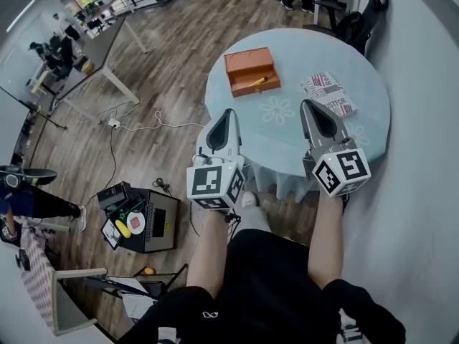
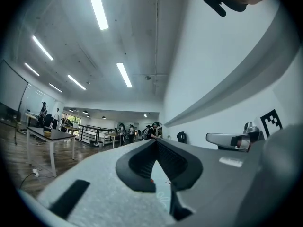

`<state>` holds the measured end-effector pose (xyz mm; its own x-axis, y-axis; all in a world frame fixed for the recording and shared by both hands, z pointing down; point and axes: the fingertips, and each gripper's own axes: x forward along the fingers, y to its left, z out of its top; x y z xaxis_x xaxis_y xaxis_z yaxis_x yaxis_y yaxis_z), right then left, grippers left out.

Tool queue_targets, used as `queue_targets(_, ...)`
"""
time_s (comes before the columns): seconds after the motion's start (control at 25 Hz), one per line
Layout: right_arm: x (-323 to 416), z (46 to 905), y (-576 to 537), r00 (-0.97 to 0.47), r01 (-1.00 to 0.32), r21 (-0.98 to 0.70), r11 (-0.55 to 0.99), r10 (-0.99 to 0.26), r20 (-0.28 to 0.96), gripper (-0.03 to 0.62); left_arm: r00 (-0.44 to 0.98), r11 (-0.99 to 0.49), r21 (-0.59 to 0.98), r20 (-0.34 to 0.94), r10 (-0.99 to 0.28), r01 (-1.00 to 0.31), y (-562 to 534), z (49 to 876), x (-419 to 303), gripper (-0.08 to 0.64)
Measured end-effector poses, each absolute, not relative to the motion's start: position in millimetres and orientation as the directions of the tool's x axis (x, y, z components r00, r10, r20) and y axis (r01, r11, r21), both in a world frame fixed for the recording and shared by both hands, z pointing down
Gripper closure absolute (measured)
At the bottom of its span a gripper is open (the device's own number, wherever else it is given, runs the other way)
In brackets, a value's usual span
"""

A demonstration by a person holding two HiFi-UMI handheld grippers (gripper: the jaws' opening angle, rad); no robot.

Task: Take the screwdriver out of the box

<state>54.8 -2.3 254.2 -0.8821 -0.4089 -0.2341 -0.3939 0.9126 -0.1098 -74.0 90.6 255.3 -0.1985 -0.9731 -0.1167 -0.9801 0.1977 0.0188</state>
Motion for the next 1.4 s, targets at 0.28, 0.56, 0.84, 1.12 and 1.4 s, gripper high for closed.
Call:
queue_targets(0.28, -4.5, 293.2, -66.1, -0.887, -0.422, -0.112, 0.900, -0.435, -0.155, 0.583, -0.174, 0.169, 0.077, -0.056, -0.983, -0.983, 16.6, 301.5, -135.9, 0.557)
queue_targets(0.56, -108.9, 331.1, -174.2, -0.874, -0.460, -0.220, 0.860, -0.482, -0.056, 0.583, -0.121, 0.124, 0.116, 0.026, -0.992, -0.985, -89.0, 328.9, -234.8, 0.557)
queue_targets(0.84, -191.3, 352.0, -229.8, -0.864, -0.494, -0.249, 0.833, -0.501, 0.037, 0.583, 0.068, -0.069, 0.006, 0.252, -0.965, -0.998, -178.8, 388.7, -298.6, 0.557)
queue_targets(1.12, -128.4, 402.9, -286.0, -0.760, -0.649, -0.277, 0.708, -0.622, 0.190, 0.583, 0.246, -0.288, -0.025, 0.453, -0.857, -0.957, -249.1, 456.5, -290.7, 0.557)
queue_targets(1.4, -86.7, 415.8, -299.4, -0.712, -0.689, -0.338, 0.641, -0.686, 0.152, 0.583, 0.294, -0.530, -0.111, 0.728, -0.619, -0.841, -292.1, 555.3, -266.1, 0.545)
